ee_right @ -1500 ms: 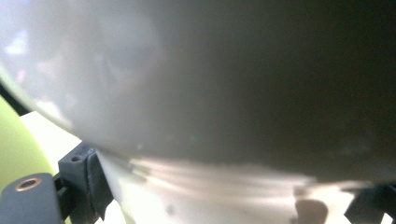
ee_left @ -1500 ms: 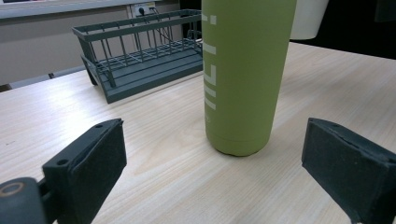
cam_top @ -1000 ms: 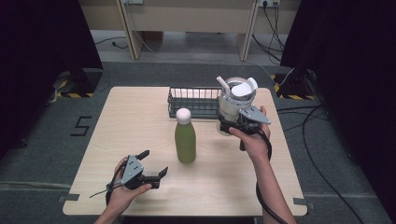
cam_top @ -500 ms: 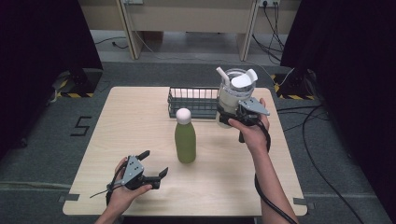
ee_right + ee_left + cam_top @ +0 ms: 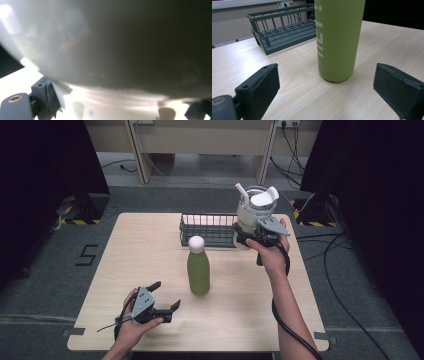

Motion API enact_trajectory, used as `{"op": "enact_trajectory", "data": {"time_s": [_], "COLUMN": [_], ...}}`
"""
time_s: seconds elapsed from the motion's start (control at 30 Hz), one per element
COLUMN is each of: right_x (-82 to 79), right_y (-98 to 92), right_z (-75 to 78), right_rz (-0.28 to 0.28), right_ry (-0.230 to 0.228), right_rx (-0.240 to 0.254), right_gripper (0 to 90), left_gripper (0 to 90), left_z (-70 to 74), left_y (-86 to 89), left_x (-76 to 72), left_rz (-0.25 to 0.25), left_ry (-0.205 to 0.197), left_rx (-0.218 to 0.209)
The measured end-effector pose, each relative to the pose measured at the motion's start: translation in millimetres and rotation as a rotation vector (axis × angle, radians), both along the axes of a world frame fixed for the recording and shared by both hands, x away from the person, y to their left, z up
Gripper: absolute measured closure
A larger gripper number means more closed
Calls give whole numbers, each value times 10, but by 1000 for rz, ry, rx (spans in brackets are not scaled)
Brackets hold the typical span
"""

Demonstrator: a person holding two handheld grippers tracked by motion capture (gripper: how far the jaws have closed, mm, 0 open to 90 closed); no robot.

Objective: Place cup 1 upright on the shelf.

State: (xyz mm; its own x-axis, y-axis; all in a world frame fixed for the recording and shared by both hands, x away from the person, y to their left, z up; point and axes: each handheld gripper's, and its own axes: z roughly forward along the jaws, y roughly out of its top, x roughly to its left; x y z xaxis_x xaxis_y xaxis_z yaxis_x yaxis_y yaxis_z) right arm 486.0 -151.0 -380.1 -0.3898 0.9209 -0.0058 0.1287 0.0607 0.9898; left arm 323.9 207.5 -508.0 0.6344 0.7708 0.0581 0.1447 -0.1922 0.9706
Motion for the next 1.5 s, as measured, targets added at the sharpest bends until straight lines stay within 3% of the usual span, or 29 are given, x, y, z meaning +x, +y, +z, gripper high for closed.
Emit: {"op": "enact_trajectory", "data": {"time_s": [1.5], "right_x": [630], "right_y": [224], "right_z": [187], "right_rz": [-32], "right_ry": [13], "right_rx": [18], "right_gripper": [110], "left_gripper": [57], "left_z": [-24], "left_y": [-26], "left_x": [-7], "left_rz": [-12], "left_ry": [8], "left_rx": [10]}}
